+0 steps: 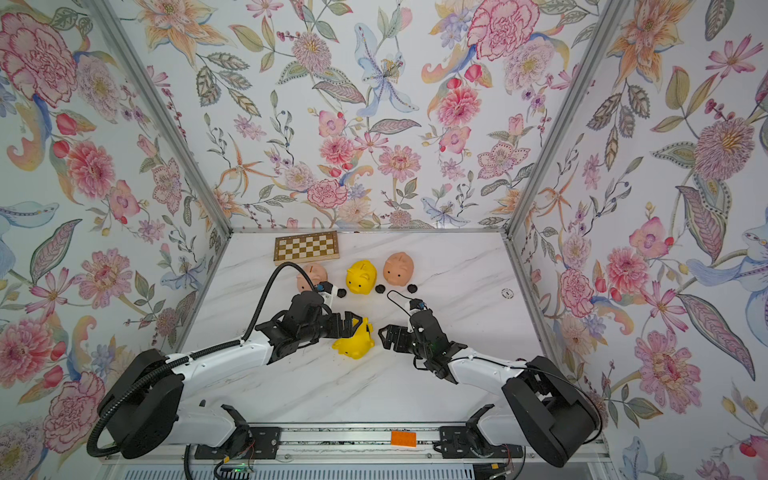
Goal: Open piggy banks
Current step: Adjust the piggy bank at the center of the board.
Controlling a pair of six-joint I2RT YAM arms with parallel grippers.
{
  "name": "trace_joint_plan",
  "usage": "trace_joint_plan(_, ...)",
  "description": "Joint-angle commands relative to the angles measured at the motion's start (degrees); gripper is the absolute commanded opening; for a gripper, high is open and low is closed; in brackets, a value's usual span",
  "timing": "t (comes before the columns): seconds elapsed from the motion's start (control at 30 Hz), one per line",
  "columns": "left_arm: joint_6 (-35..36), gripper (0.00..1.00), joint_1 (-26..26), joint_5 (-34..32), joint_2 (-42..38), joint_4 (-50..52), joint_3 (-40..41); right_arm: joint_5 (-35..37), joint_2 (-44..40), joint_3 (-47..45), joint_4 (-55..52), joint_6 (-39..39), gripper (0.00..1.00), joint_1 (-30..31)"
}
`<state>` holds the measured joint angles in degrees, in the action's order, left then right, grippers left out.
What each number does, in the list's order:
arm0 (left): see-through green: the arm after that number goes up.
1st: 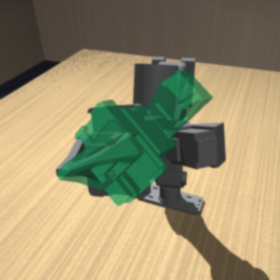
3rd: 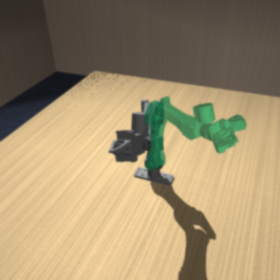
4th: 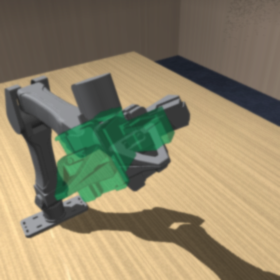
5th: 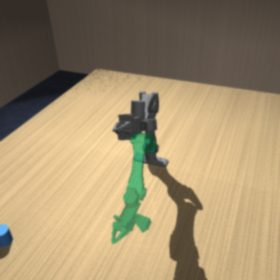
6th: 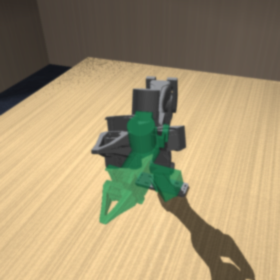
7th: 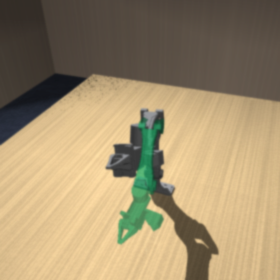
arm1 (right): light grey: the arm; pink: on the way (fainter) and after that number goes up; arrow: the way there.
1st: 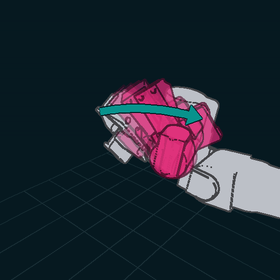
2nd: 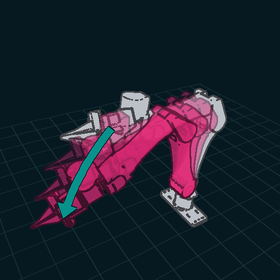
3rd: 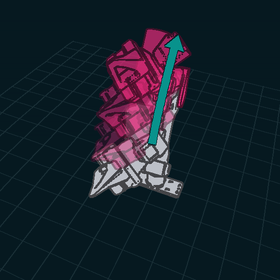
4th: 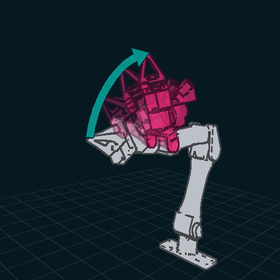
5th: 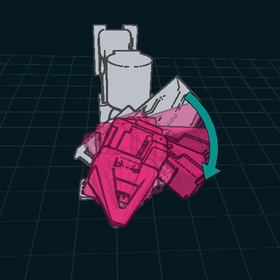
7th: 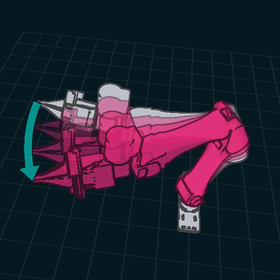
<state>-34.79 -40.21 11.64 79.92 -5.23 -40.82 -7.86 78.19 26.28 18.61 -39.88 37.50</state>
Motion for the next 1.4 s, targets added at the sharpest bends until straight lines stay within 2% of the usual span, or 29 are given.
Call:
trace_joint_plan(0.0,-0.97,0.99,-0.41,-2.63,0.33,-2.63,1.44,1.58,3.79,3.78,-2.07,2.71,0.92,1.31)
trace_joint_plan(0.13,-0.99,0.99,-1.12,-1.07,1.85,-5.57,2.06,1.35,7.22,6.37,-2.48,3.23,0.91,3.42)
trace_joint_plan(0.3,-1.05,0.99,-1.28,-2.57,2.20,-5.34,2.95,2.65,8.12,5.33,-1.36,1.10,0.91,6.25)
trace_joint_plan(0.5,-2.65,0.99,-1.37,-1.94,2.95,-9.75,6.37,4.83,7.34,2.44,1.52,-2.25,0.91,8.85)
trace_joint_plan(0.73,-2.69,0.98,-1.40,0.18,4.54,-14.12,8.93,4.92,6.36,1.63,1.95,-2.92,0.91,9.01)
trace_joint_plan(0.93,-3.89,0.96,-0.47,1.29,4.59,-18.09,12.42,5.08,1.69,-1.12,2.08,-4.19,0.91,7.36)
trace_joint_plan(1.03,-5.59,0.94,1.27,4.01,4.78,-22.69,15.25,4.10,-1.64,-2.98,2.67,-4.88,0.91,6.06)
trace_joint_plan(1.13,-7.07,0.93,3.02,6.84,5.39,-26.82,17.35,0.12,-3.70,-4.78,5.59,-5.34,0.91,4.67)
trace_joint_plan(1.37,-8.01,0.92,5.02,9.39,6.61,-29.02,18.54,-8.88,-3.52,-7.88,17.63,-7.96,0.82,4.00)
